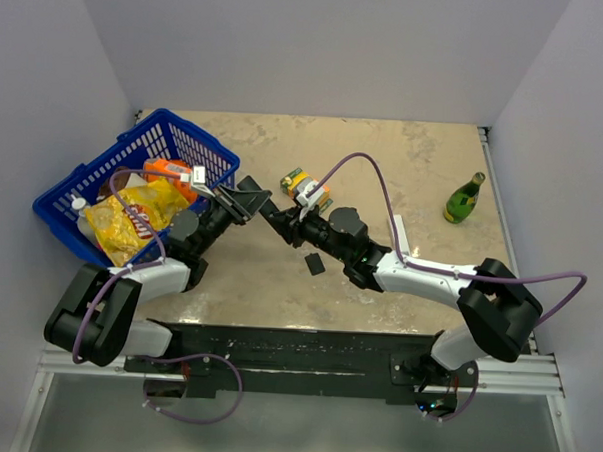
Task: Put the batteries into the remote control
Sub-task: Load the battery into the remote control.
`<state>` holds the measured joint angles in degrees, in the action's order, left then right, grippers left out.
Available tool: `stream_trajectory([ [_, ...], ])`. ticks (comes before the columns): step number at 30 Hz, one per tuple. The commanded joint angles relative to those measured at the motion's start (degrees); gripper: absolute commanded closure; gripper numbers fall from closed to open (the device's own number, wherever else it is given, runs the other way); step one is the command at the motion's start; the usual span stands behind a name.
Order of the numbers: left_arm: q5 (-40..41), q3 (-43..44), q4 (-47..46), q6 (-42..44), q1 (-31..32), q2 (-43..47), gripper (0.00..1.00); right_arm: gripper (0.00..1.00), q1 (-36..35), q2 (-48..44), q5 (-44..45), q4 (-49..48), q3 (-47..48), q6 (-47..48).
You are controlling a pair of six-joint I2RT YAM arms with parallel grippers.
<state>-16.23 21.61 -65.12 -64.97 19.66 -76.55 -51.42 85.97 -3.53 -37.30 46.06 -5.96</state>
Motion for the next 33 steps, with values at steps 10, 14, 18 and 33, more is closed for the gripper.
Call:
stream_trajectory([
  [10, -0.82, 1.07, -7.65, -1.48, 1.17, 0.53, 1.00, 0.61, 0.00, -3.26, 1.95, 2.58, 1.75, 0.68],
  [14, -1.00, 1.07, -7.65, -1.56, 1.26, 0.53, 1.00, 0.48, 0.00, -5.72, 1.51, 3.99, 2.80, 1.12],
  [18, -1.00, 0.90, -7.65, -1.56, 1.35, 0.88, 1.00, 0.43, 0.00, -7.75, 0.89, 5.83, 4.03, 0.86],
  [33, -1.61, -0.16, -9.84, -1.21, 1.52, 2.02, 1.00, 0.04, 0.09, -11.45, 13.89, 25.14, 10.27, -14.60],
])
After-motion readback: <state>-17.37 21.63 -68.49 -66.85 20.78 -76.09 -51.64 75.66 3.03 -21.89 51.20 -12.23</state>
